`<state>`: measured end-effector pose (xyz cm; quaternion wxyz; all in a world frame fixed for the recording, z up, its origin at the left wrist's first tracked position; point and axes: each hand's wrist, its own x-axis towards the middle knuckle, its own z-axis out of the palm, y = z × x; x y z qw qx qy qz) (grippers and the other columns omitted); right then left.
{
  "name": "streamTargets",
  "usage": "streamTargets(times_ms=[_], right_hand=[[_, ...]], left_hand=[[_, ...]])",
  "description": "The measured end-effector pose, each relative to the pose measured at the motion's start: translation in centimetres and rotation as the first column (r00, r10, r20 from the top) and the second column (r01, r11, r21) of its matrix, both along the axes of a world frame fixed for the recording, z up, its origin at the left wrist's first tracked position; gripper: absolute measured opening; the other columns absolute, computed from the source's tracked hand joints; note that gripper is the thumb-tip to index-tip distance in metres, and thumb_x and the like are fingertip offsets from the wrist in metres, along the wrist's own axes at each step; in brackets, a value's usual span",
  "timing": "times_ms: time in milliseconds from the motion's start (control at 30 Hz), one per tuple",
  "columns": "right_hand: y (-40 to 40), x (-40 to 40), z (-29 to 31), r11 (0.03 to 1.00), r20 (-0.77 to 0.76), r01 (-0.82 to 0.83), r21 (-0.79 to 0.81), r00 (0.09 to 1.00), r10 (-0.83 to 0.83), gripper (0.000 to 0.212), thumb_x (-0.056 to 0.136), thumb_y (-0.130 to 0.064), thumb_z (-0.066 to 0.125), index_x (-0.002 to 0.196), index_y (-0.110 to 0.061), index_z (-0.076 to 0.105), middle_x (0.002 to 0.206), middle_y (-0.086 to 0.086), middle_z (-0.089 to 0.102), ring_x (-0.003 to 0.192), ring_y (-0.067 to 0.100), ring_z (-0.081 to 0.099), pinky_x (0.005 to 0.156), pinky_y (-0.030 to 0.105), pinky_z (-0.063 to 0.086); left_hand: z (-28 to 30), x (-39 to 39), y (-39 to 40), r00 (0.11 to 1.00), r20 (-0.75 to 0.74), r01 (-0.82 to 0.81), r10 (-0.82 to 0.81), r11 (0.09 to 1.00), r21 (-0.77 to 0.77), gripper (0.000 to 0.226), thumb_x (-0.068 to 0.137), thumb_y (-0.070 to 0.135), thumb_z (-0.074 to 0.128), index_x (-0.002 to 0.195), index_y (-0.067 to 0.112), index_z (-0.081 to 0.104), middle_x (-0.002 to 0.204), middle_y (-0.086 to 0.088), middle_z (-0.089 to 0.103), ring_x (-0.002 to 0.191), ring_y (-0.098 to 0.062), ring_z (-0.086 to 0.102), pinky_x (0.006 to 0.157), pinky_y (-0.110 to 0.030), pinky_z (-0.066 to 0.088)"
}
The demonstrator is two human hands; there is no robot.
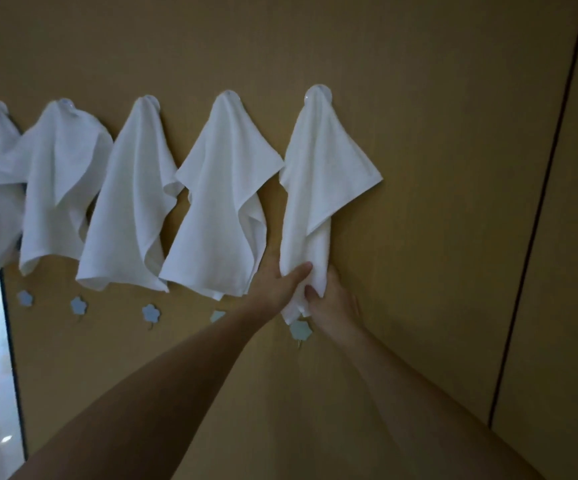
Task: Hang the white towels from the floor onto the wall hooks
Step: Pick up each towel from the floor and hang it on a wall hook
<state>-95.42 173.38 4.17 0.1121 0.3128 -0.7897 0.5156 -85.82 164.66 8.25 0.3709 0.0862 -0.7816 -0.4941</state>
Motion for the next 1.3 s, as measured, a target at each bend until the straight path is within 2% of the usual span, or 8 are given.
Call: streamTargets(times_ms=[67, 233, 433, 633, 867, 967, 1100, 1300], right_hand=[[0.6, 1.1, -0.7, 1.000, 0.043, -0.011, 0.002, 0.999, 0.011, 0.060, 0.093, -0.036, 0.058, 0.146, -0.018, 0.035, 0.138, 0.003, 0.052, 0.127, 0.022, 0.052, 0.103, 0.034, 0.043], [2.0, 5.7, -1.4, 0.981, 0.081, 0.030, 0.193, 0.996, -0.047, 0.041, 0.088, -0.042, 0.057, 0.126, -0.027, 0.055, 0.117, -0.004, 0.065, 0.102, 0.016, 0.065, 0.089, 0.039, 0.055], [0.1, 15.2, -3.6, 0.915, 0.062, 0.059, 0.399, 0.994, -0.091, 0.057, 0.090, -0.050, 0.060, 0.136, -0.019, 0.049, 0.131, 0.004, 0.059, 0.113, 0.025, 0.060, 0.092, 0.036, 0.051], [-8.6, 26.8, -6.8, 0.849, 0.085, -0.058, 0.525, 0.996, 0.015, 0.072, 0.090, -0.049, 0.059, 0.151, -0.020, 0.034, 0.145, 0.007, 0.048, 0.125, 0.028, 0.053, 0.095, 0.035, 0.048], [-22.8, 41.1, -11.9, 0.746, 0.154, -0.302, 0.594, 0.952, 0.263, 0.066, 0.087, -0.044, 0.063, 0.146, -0.023, 0.041, 0.137, 0.005, 0.056, 0.118, 0.026, 0.058, 0.087, 0.028, 0.046], [-29.8, 47.5, -14.5, 0.647, 0.169, -0.428, 0.631, 0.890, 0.424, 0.063, 0.087, -0.039, 0.063, 0.143, -0.018, 0.045, 0.141, 0.007, 0.054, 0.122, 0.026, 0.056, 0.093, 0.030, 0.049], [-39.5, 57.6, -17.9, 0.455, 0.197, -0.560, 0.692, 0.753, 0.627, 0.071, 0.089, -0.044, 0.059, 0.152, -0.022, 0.033, 0.147, 0.006, 0.047, 0.128, 0.027, 0.050, 0.095, 0.034, 0.047], [-52.7, 75.0, -21.6, 0.178, 0.241, -0.703, 0.688, 0.452, 0.859, 0.070, 0.089, -0.043, 0.061, 0.150, -0.021, 0.036, 0.148, 0.006, 0.046, 0.132, 0.028, 0.046, 0.102, 0.034, 0.041]], left_hand=[[-0.7, 1.3, -0.3, 0.997, 0.068, 0.028, -0.025, 0.999, -0.036, 0.070, 0.087, 0.050, 0.066, 0.147, 0.031, 0.034, 0.135, 0.003, 0.056, 0.120, -0.019, 0.055, 0.102, -0.040, 0.048], [-3.1, 5.3, -2.1, 0.962, 0.271, 0.030, 0.022, 0.982, -0.187, 0.072, 0.087, 0.053, 0.064, 0.147, 0.023, 0.037, 0.140, 0.001, 0.051, 0.130, -0.024, 0.049, 0.099, -0.035, 0.042], [-7.2, 14.0, -5.2, 0.910, 0.408, 0.049, 0.070, 0.960, -0.275, 0.074, 0.088, 0.050, 0.066, 0.149, 0.020, 0.037, 0.151, -0.006, 0.041, 0.135, -0.024, 0.042, 0.099, -0.029, 0.038], [-10.8, 27.4, -12.8, 0.827, 0.504, 0.035, 0.248, 0.873, -0.487, 0.064, 0.090, 0.045, 0.063, 0.145, 0.019, 0.042, 0.148, -0.011, 0.041, 0.137, -0.027, 0.037, 0.108, -0.036, 0.032], [-15.1, 45.1, -24.5, 0.659, 0.591, -0.128, 0.465, 0.844, -0.521, 0.061, 0.090, 0.043, 0.063, 0.144, 0.021, 0.043, 0.145, -0.008, 0.045, 0.129, -0.028, 0.046, 0.102, -0.037, 0.040], [-17.5, 53.4, -29.5, 0.591, 0.607, -0.256, 0.532, 0.837, -0.484, 0.056, 0.089, 0.040, 0.064, 0.140, 0.022, 0.048, 0.140, -0.008, 0.050, 0.124, -0.027, 0.050, 0.096, -0.032, 0.041], [-21.4, 65.4, -35.1, 0.390, 0.678, -0.464, 0.623, 0.769, -0.439, 0.063, 0.090, 0.042, 0.064, 0.145, 0.024, 0.041, 0.148, -0.008, 0.044, 0.128, -0.028, 0.048, 0.103, -0.038, 0.043], [-25.1, 84.0, -41.1, 0.072, 0.740, -0.707, 0.669, 0.558, -0.435, 0.064, 0.089, 0.043, 0.065, 0.146, 0.024, 0.040, 0.146, -0.007, 0.045, 0.128, -0.027, 0.047, 0.103, -0.038, 0.043]])
